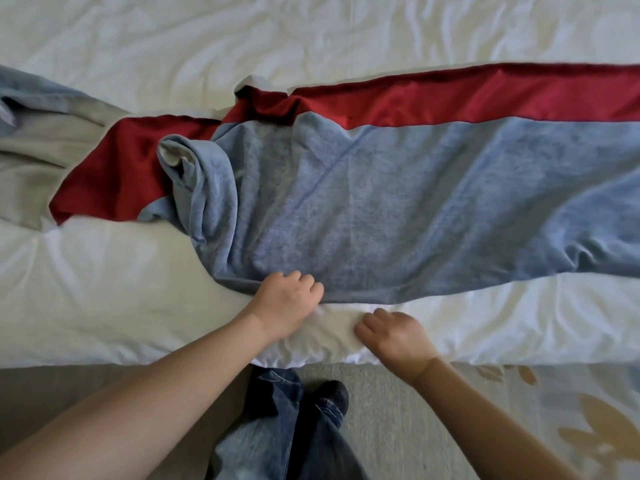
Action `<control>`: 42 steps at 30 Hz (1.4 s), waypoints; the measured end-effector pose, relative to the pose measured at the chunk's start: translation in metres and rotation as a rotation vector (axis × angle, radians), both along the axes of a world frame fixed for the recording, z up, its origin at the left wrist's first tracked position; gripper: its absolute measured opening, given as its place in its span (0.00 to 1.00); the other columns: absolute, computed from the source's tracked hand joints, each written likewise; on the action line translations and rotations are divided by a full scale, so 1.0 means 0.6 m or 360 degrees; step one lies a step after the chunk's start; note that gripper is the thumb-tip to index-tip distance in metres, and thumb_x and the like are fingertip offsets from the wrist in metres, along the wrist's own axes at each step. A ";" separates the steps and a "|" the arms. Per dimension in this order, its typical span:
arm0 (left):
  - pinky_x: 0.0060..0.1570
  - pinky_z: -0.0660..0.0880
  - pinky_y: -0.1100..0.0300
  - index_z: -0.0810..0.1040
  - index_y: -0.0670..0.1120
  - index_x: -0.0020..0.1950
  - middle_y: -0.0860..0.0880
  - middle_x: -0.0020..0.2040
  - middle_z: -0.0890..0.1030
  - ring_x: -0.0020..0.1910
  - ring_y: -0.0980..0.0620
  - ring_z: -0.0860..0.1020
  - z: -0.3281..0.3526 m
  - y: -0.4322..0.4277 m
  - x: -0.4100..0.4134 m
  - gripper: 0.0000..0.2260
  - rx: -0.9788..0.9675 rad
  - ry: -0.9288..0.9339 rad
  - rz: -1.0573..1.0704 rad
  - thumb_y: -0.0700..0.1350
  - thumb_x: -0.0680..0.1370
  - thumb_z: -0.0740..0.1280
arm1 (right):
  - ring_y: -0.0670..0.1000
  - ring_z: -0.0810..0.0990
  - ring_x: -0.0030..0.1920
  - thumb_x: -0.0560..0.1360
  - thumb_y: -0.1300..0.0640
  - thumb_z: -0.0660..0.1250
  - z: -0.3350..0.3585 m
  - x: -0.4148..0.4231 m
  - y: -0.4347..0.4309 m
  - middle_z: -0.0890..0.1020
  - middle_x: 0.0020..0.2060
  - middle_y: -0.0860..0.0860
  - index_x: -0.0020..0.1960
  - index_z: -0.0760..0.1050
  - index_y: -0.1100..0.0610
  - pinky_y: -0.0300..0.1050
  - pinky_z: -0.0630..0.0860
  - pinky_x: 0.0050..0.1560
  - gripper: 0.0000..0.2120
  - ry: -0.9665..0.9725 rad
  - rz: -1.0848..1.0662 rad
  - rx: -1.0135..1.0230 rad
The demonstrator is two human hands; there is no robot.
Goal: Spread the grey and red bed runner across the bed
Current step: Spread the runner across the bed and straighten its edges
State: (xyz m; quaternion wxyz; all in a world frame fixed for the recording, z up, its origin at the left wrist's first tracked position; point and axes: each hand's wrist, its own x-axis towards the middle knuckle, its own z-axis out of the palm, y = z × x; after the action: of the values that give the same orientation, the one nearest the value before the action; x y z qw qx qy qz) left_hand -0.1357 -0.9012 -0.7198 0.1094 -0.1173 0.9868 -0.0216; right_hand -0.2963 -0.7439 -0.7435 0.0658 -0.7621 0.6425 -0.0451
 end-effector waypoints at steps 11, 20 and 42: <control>0.20 0.60 0.66 0.76 0.47 0.35 0.51 0.27 0.73 0.21 0.52 0.70 0.000 0.052 -0.110 0.10 0.0049 0.0159 -0.0036 0.35 0.60 0.71 | 0.57 0.79 0.43 0.67 0.61 0.73 0.016 -0.181 0.025 0.80 0.43 0.54 0.49 0.75 0.59 0.50 0.77 0.42 0.12 0.0336 -0.0978 0.0217; 0.20 0.56 0.68 0.71 0.45 0.26 0.50 0.20 0.69 0.17 0.52 0.60 0.022 0.043 -0.132 0.13 0.0221 0.0054 -0.0041 0.33 0.56 0.74 | 0.58 0.83 0.40 0.60 0.64 0.78 0.023 -0.197 0.015 0.84 0.41 0.57 0.49 0.80 0.62 0.47 0.80 0.41 0.18 0.0536 -0.0623 0.0516; 0.44 0.71 0.53 0.75 0.47 0.52 0.48 0.49 0.78 0.49 0.46 0.76 0.068 -0.201 -0.071 0.15 0.0198 0.0378 0.0342 0.55 0.75 0.57 | 0.57 0.77 0.52 0.74 0.52 0.62 0.121 -0.147 -0.225 0.79 0.49 0.52 0.54 0.76 0.54 0.49 0.74 0.46 0.11 0.0245 -0.0699 0.0507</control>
State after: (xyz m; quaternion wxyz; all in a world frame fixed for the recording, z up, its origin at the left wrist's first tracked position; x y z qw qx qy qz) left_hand -0.1781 -1.0216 -0.6793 0.0009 -0.2167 0.9740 0.0654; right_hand -0.3847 -0.8792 -0.6707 0.1244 -0.5859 0.7944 0.1011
